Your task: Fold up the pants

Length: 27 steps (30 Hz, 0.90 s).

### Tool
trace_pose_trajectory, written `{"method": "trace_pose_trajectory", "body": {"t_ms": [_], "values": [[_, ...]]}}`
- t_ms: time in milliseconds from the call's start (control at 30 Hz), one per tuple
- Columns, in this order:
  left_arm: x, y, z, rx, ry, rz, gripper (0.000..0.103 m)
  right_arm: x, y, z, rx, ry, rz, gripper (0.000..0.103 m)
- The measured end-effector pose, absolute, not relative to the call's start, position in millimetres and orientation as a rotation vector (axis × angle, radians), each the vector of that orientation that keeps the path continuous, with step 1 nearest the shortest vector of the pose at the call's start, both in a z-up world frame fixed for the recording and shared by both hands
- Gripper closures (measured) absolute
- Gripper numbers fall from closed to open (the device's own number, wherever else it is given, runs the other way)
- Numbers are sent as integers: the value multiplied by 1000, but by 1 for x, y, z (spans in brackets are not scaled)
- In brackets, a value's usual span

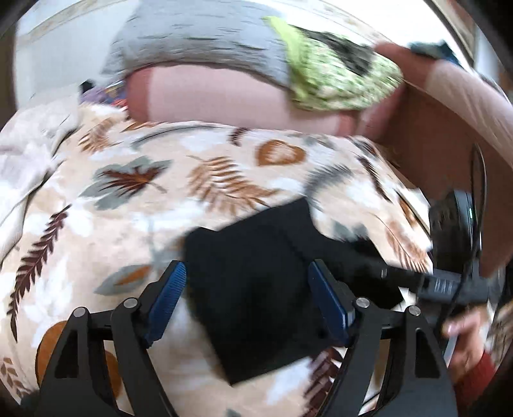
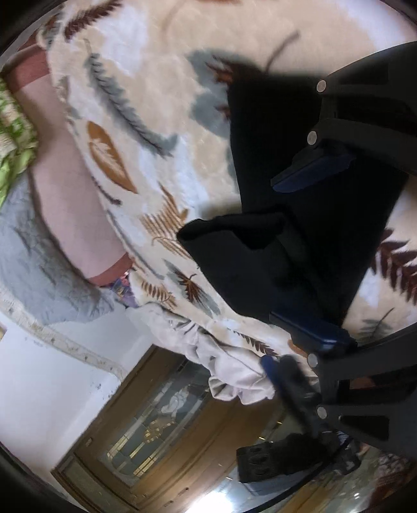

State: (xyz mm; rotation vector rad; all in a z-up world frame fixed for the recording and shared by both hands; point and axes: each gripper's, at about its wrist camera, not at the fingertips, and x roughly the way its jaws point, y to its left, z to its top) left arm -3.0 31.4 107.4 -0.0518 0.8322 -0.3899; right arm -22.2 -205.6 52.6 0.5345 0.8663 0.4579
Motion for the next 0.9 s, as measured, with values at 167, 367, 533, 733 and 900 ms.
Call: {"method": "trace_pose_trajectory", "body": {"t_ms": [167, 367, 533, 733, 900], "values": [[6, 49, 97, -146, 870, -330, 24, -3, -182, 46, 565, 892, 408, 93], [-3, 36, 100, -130, 850, -363, 24, -61, -227, 101, 555, 697, 360, 93], [-9, -2, 81, -99, 908, -431, 24, -94, -274, 86, 606, 703, 216, 93], [-8, -33, 52, -25, 967, -419, 24, -95, -284, 44, 589, 787, 111, 89], [-8, -28, 72, 2, 925, -402, 24, -104, -292, 69, 540, 716, 58, 76]]}}
